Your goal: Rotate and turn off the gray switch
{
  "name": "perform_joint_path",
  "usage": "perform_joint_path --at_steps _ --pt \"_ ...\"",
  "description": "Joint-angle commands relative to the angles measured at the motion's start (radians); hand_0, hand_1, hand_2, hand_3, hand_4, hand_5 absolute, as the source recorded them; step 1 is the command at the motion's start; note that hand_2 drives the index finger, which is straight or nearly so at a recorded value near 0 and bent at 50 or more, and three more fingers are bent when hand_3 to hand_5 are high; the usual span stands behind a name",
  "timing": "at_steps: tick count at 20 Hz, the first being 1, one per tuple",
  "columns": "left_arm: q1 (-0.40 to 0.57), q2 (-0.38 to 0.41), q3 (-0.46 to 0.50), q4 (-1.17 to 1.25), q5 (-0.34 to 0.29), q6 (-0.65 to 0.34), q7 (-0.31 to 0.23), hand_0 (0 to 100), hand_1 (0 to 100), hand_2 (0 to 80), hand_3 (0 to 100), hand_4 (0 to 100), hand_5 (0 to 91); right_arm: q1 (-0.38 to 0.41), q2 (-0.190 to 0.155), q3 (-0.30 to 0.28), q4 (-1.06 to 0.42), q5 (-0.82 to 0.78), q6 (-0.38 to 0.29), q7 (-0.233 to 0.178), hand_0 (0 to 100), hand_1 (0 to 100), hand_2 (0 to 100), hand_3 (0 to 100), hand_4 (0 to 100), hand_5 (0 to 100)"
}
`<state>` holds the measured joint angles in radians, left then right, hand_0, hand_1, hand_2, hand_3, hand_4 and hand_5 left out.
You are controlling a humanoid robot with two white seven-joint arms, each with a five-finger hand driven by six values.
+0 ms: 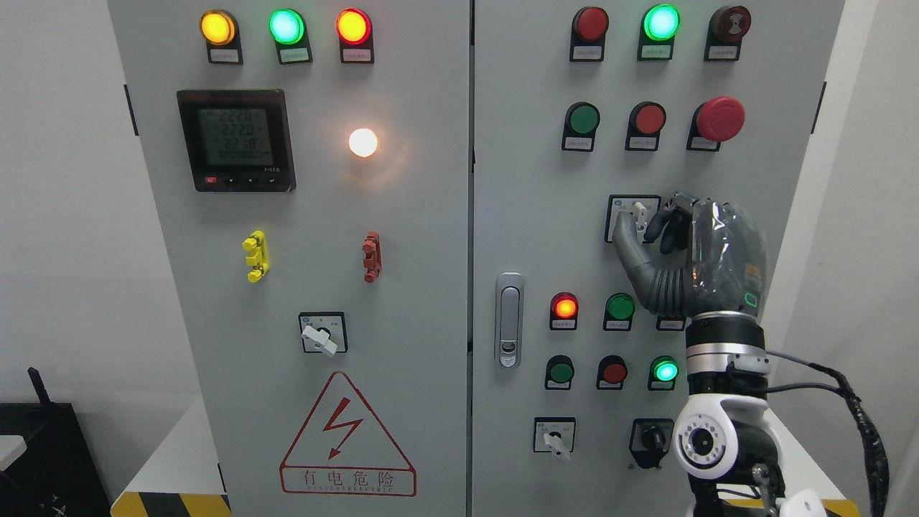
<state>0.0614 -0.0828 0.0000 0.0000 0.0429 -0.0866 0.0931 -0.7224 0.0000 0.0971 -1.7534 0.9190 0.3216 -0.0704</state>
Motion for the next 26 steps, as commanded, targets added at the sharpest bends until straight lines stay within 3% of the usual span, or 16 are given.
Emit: perform_joint_path --at_steps 1,26 --pt "0.0 0.0 -0.002 0.014 0.0 -0.001 0.0 12 39 0.0 0 0 0.0 0.001 -0.015 -0.001 -0.002 0.0 -0.004 0.0 40 44 72 92 90 100" --pt "0.0 0.0 -0.002 0.014 0.0 -0.001 0.0 12 39 0.0 0 0 0.0 0.006 -0.029 -0.008 -0.009 -0.002 -0.016 -0.011 38 43 70 91 89 100"
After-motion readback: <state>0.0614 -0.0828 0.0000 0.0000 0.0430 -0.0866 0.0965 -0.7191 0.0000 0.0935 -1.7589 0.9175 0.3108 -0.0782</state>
